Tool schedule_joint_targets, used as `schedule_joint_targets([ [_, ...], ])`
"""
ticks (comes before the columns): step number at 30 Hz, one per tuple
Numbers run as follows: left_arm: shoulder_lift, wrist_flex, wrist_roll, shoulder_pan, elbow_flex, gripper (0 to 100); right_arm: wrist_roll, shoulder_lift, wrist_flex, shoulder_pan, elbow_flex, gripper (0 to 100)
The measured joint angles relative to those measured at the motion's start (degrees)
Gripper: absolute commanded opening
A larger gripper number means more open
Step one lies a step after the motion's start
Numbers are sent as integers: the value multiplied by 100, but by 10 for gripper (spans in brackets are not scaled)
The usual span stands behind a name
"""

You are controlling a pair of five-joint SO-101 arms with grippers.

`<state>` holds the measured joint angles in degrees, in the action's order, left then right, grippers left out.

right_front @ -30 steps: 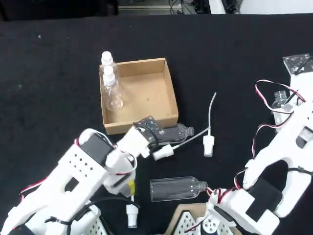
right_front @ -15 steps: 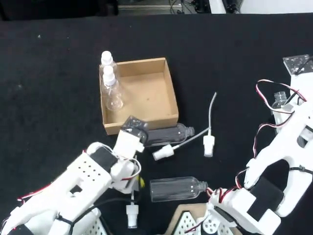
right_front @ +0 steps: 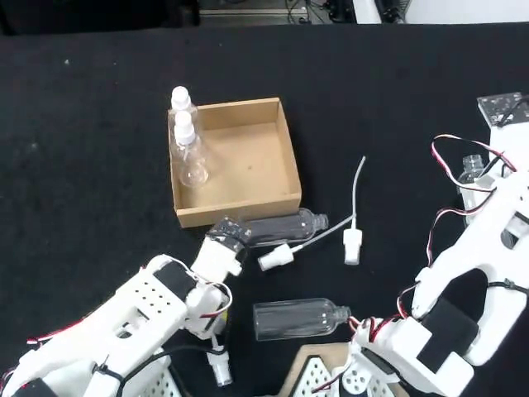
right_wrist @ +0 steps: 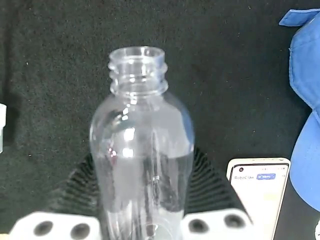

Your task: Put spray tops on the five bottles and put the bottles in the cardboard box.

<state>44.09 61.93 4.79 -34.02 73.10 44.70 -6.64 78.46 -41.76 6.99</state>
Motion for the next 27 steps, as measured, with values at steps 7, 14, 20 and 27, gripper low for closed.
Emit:
schedule_joint_targets([
  [7,0,0,-26,220,0,30,0,0,0,0,0,11],
  [14,0,0,-457,1749,-220,30,0,0,0,0,0,11],
  [20,0,-62,-818,3903,-932,30,0,0,0,0,0,11],
  [27,0,-659,-897,6505,-1257,30,0,0,0,0,0,11],
])
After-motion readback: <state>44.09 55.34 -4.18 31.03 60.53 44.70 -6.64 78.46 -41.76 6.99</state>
